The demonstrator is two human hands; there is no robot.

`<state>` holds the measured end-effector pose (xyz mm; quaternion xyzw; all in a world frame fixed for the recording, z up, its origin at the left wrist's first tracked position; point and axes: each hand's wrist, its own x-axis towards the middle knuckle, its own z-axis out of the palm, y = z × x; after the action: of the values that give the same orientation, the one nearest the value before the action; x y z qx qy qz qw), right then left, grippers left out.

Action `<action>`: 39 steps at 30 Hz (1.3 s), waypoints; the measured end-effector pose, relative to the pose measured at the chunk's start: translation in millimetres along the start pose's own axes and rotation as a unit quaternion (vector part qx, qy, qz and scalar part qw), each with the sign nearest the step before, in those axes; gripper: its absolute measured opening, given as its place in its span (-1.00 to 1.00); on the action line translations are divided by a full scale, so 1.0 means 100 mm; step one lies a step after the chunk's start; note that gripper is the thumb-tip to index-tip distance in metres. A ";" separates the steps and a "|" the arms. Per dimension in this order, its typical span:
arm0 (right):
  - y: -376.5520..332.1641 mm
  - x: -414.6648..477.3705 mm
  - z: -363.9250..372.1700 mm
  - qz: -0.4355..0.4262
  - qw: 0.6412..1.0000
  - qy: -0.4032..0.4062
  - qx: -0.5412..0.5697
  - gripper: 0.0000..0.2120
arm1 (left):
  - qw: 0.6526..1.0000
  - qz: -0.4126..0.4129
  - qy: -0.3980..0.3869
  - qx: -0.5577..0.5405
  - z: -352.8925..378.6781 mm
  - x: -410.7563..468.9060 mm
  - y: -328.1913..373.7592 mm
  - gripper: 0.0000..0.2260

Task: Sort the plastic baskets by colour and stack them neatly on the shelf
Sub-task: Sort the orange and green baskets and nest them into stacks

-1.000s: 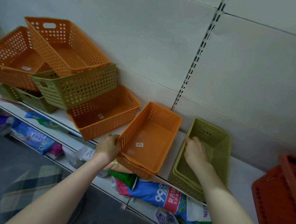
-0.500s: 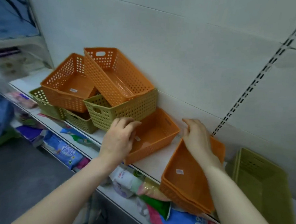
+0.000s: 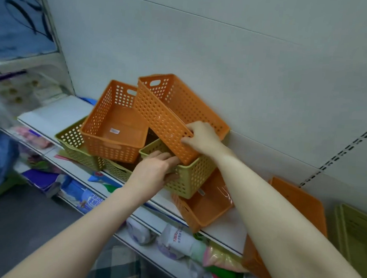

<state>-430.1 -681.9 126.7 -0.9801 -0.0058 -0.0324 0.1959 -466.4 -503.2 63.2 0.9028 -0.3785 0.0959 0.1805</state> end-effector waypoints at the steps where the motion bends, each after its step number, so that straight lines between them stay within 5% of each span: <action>1: 0.00 -0.01 0.01 0.002 0.999 0.034 -0.003 -0.90 | 1.000 0.005 0.004 -0.006 0.00 0.01 -0.03 -0.66; 7: 0.01 -0.33 -0.40 0.002 0.988 0.155 0.015 -0.93 | 1.000 0.018 0.009 -0.010 -0.03 0.00 -0.09 -0.71; 14: 0.62 -1.22 -0.86 0.033 0.954 0.285 -0.089 -0.70 | 0.979 -0.096 0.022 -0.176 -0.23 0.16 0.13 -0.63; 18: 1.20 -1.85 -1.01 0.090 0.949 0.286 -0.101 -0.69 | 0.922 -0.167 0.091 -0.336 -0.35 0.40 0.44 -0.48; 20: 1.42 -2.13 -0.97 0.082 0.946 0.281 -0.138 -0.72 | 0.876 -0.173 0.068 -0.446 -0.38 0.57 0.70 -0.44; 22: 1.56 -2.33 -0.96 0.052 0.944 0.282 -0.160 -0.79 | 0.826 -0.189 0.006 -0.530 -0.37 0.71 0.99 -0.61; 25: 1.76 -2.56 -1.01 -0.002 0.943 0.283 -0.177 -0.83 | 0.823 -0.224 -0.057 -0.519 -0.20 0.82 1.31 -0.78; 27: 1.87 -2.67 -1.02 0.014 0.935 0.306 -0.181 -0.80 | 0.827 -0.245 -0.056 -0.502 -0.02 0.82 1.46 -0.71; 30: 1.85 -2.82 -1.05 0.207 0.896 0.392 0.030 -0.40 | 0.833 -0.266 -0.005 -0.485 0.20 0.76 1.74 -0.66; 32: 1.70 -2.83 -1.07 0.324 0.780 0.409 0.346 -0.31 | 0.847 -0.257 0.018 -0.464 0.31 0.66 2.01 -0.61; 34: 1.63 -2.78 -1.02 0.330 0.696 0.347 0.535 -0.31 | 0.855 -0.241 0.028 -0.459 0.38 0.58 2.30 -0.58; 39: 2.07 -2.75 -0.92 0.391 0.731 0.391 0.400 -0.55 | 0.883 -0.124 -0.037 -0.452 0.52 0.34 2.71 -0.58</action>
<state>-704.8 -907.8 113.5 -0.6282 0.4422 -0.3280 0.5498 -635.3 -722.1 95.2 0.7656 -0.2726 -0.1425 0.5651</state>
